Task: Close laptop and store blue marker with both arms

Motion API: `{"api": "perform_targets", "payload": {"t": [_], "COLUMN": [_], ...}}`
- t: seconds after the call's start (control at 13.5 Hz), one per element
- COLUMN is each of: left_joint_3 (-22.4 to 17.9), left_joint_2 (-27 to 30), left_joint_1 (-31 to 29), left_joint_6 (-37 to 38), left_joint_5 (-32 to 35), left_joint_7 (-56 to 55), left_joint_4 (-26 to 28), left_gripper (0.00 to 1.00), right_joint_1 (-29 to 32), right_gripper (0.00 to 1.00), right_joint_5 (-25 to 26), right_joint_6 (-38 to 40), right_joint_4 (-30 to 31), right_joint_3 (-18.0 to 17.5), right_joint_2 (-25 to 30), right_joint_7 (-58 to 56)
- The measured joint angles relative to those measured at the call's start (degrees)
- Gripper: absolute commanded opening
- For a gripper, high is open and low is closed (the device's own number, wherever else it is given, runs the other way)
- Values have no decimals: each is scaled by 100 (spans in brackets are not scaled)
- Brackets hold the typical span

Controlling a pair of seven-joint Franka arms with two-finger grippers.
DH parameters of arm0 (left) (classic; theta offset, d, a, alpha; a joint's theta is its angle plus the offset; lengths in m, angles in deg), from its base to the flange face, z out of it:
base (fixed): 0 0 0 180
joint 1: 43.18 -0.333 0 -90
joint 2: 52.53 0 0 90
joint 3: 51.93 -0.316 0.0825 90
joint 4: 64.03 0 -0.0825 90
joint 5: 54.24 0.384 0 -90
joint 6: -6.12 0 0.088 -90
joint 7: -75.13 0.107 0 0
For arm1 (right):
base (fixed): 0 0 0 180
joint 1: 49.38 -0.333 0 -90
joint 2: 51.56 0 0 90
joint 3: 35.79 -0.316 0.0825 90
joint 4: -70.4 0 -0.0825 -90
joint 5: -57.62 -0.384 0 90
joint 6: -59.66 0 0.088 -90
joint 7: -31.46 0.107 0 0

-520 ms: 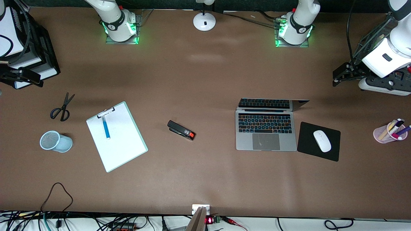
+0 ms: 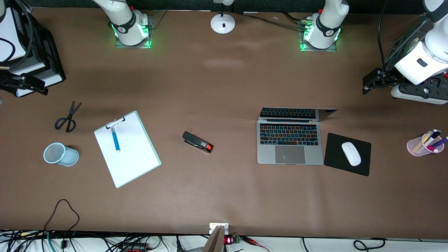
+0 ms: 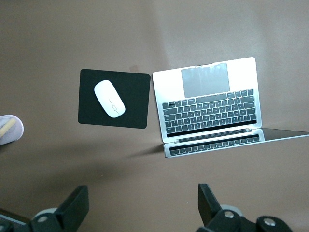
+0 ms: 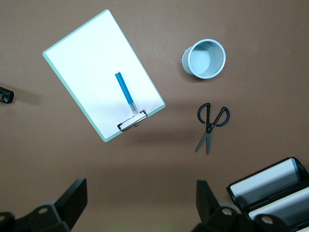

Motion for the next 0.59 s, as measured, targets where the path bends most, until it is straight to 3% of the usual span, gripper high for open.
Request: {"api": "perform_targets", "payload": {"t": [0.3,0.59], "left_joint_3": [0,0], "left_joint_2": [-35,-103], "left_joint_1": [0,0], "left_joint_6": [48,206], "left_joint_5": [0,0], "left_joint_7": [0,-2], "left_joint_4": [-8,-73], "left_gripper": [100,100], "right_joint_1": [-67,-89], "right_gripper": [100,100], "right_joint_5": [-61,-109], "right_joint_6": [-130,-1024], "right_joint_4": [32,75], "right_joint_3": [-35,-42], "right_joint_2": [-365,-1040], "right_joint_7": [0,-8]}}
